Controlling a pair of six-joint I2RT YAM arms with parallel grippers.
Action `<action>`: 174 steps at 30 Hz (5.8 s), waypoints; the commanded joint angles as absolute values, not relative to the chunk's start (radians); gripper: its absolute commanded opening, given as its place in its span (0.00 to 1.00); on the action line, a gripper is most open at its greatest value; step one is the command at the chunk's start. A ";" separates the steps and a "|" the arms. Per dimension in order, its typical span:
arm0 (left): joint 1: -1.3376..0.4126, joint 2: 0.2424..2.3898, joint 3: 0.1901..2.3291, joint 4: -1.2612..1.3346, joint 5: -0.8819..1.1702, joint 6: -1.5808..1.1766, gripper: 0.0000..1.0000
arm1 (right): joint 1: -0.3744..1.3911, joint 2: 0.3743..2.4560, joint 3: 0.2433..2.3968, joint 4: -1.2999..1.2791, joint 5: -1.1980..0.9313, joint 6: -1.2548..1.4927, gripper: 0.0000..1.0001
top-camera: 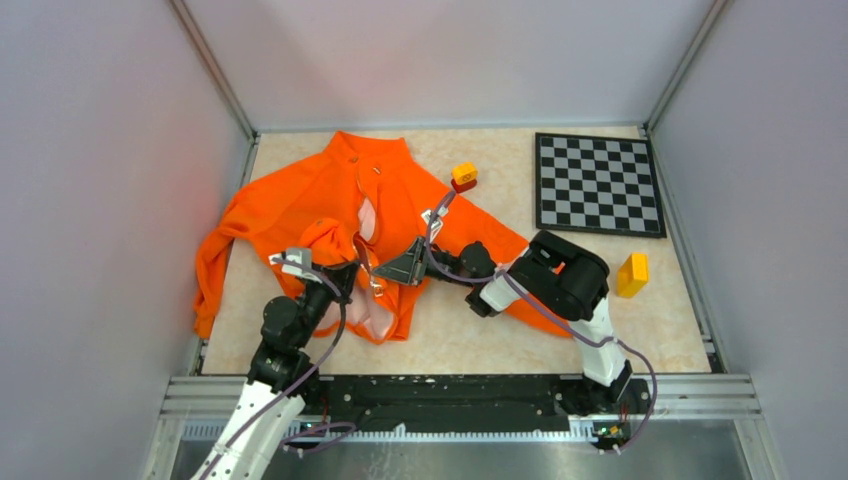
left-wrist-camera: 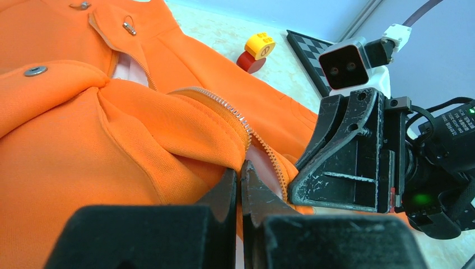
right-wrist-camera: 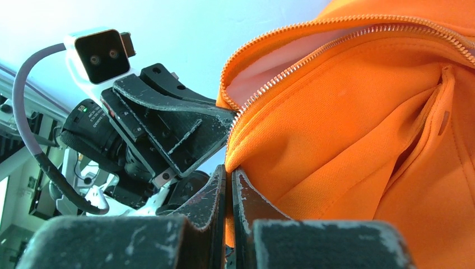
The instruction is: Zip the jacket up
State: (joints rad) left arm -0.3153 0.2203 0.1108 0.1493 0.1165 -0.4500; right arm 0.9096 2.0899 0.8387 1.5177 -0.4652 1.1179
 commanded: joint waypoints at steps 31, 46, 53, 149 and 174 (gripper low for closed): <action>-0.317 0.156 0.134 0.176 0.174 -0.542 0.00 | 0.911 2.118 0.916 1.726 -0.437 1.145 0.00; -0.317 0.122 0.103 0.177 0.183 -0.597 0.00 | 0.911 2.141 1.004 1.726 -0.445 1.206 0.00; -0.317 0.122 0.130 0.155 0.152 -0.641 0.00 | 0.900 2.149 0.983 1.726 -0.456 1.201 0.00; -0.317 0.106 0.193 -0.133 0.311 -0.928 0.00 | 0.895 2.250 1.144 1.724 -0.428 1.388 0.00; -0.318 0.033 0.179 -0.184 0.124 -1.190 0.29 | 0.895 2.208 1.092 1.725 -0.430 1.344 0.00</action>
